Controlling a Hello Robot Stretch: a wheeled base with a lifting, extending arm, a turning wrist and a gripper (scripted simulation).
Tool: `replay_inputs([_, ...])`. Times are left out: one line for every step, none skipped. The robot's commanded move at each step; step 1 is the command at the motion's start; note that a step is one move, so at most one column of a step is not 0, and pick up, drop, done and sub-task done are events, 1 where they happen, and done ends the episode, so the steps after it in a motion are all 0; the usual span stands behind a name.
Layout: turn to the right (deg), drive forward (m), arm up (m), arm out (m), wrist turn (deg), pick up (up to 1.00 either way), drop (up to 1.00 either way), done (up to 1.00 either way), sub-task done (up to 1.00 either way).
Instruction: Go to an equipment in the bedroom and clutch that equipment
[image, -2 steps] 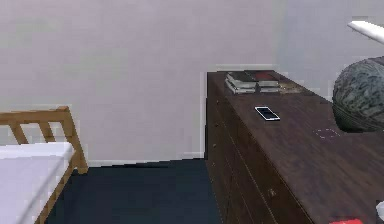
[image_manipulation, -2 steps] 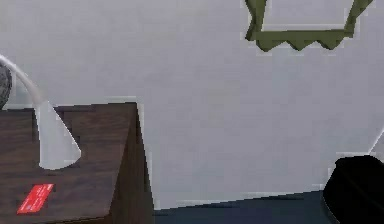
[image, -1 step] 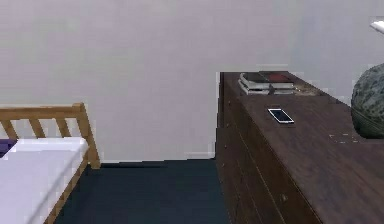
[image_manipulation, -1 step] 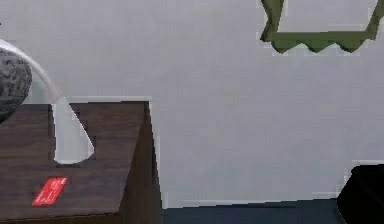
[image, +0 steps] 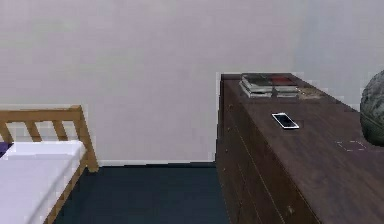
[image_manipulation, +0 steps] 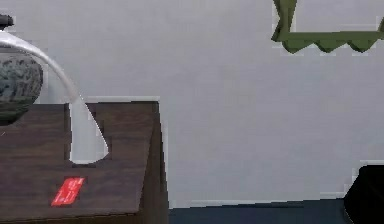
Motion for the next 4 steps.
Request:
replay_inputs([-45.0, 0.00, 0.00, 0.00, 0.0, 0.00, 0.00, 0.00, 0.00])
replay_inputs([-15.0, 0.00, 0.00, 0.00, 0.0, 0.00, 0.00, 0.00, 0.00])
replay_inputs([45.0, 0.00, 0.00, 0.00, 0.0, 0.00, 0.00, 0.00, 0.00])
replay_inputs([15.0, 0.00, 0.00, 0.00, 0.0, 0.00, 0.00, 0.00, 0.00])
